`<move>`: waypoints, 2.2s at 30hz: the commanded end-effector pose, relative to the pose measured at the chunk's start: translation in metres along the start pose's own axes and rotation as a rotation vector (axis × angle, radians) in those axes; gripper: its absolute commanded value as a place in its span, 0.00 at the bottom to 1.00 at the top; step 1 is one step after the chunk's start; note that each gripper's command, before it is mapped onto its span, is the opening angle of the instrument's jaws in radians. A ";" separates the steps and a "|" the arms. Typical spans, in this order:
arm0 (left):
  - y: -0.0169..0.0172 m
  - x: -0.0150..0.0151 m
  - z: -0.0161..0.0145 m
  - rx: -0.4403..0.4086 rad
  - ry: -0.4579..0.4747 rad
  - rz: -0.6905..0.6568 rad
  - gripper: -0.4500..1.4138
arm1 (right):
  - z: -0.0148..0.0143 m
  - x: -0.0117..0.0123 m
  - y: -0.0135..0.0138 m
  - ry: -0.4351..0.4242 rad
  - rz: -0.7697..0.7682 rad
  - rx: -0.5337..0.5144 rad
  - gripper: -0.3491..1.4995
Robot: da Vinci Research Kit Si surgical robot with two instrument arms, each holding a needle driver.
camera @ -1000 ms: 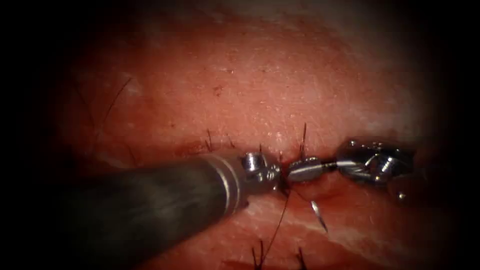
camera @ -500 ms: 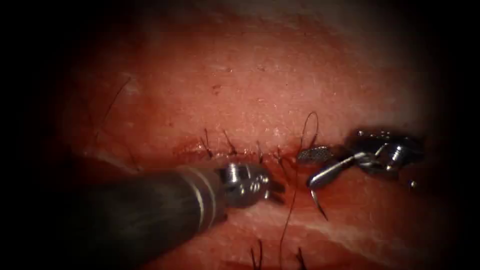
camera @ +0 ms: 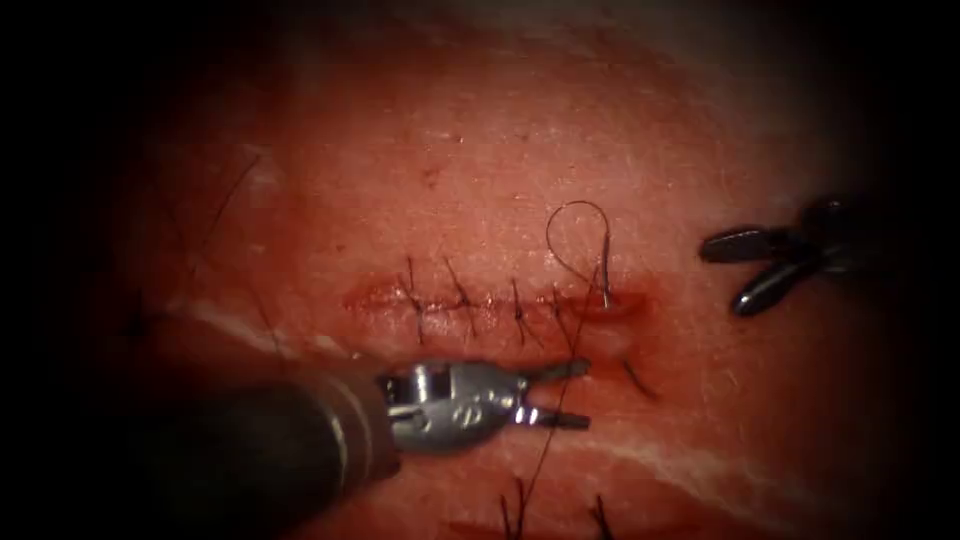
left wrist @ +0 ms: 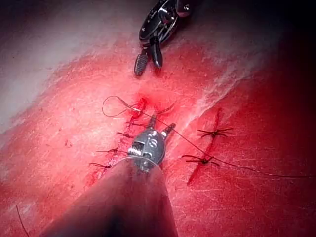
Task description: Wound Closure
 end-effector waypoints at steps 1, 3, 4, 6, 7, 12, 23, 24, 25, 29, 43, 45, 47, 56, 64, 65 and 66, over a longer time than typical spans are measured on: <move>0.0007 -0.0002 0.0013 0.005 0.009 -0.002 0.38 | 0.0008 -0.0015 0.0003 0.002 0.003 -0.004 0.80; 0.0007 0.0001 0.0018 0.017 0.020 -0.005 0.40 | 0.0009 -0.0018 0.0007 0.009 0.000 -0.012 0.80; 0.0007 0.0002 0.0021 0.020 0.018 -0.006 0.41 | 0.0010 -0.0020 0.0008 0.009 -0.001 -0.016 0.80; 0.0005 0.0002 0.0024 0.024 0.017 -0.007 0.41 | 0.0012 -0.0023 0.0010 0.013 -0.005 -0.027 0.80; 0.0003 0.0002 0.0026 0.027 0.015 -0.009 0.41 | 0.0013 -0.0025 0.0011 0.013 -0.006 -0.028 0.80; 0.0000 -0.0005 0.0037 0.039 0.009 -0.009 0.41 | 0.0017 -0.0031 0.0012 0.014 -0.012 -0.033 0.80; 0.0001 -0.0014 0.0057 0.064 -0.004 -0.006 0.38 | 0.0028 -0.0038 0.0013 0.016 -0.018 -0.043 0.79; 0.0002 -0.0014 0.0059 0.071 0.002 -0.007 0.33 | 0.0030 -0.0038 0.0013 0.017 -0.019 -0.044 0.79; 0.0002 -0.0014 0.0059 0.074 0.004 -0.007 0.28 | 0.0030 -0.0038 0.0013 0.017 -0.019 -0.044 0.79; 0.0004 -0.0016 0.0060 0.119 0.012 -0.012 0.00 | 0.0031 -0.0039 0.0013 0.017 -0.019 -0.045 0.79; 0.0021 0.0024 0.0036 0.018 0.154 -0.421 0.00 | 0.0031 -0.0042 0.0011 0.019 -0.021 -0.044 0.79; 0.0024 0.0034 0.0032 -0.012 0.182 -0.483 0.00 | 0.0031 -0.0042 0.0010 0.019 -0.022 -0.045 0.79; 0.0026 0.0043 0.0028 -0.048 0.207 -0.550 0.00 | 0.0031 -0.0043 0.0010 0.019 -0.022 -0.045 0.79; 0.0034 0.0063 0.0001 -0.196 0.302 -0.677 0.00 | 0.0032 -0.0044 0.0006 0.019 -0.029 -0.044 0.79; 0.0045 0.0086 -0.0034 -0.292 0.317 -0.527 0.00 | 0.0033 -0.0046 0.0005 0.019 -0.031 -0.045 0.79; 0.0048 0.0090 -0.0037 -0.297 0.302 -0.465 0.00 | 0.0034 -0.0047 0.0005 0.019 -0.032 -0.046 0.79; 0.0051 0.0092 -0.0040 -0.302 0.295 -0.410 0.00 | 0.0034 -0.0048 0.0005 0.019 -0.032 -0.046 0.79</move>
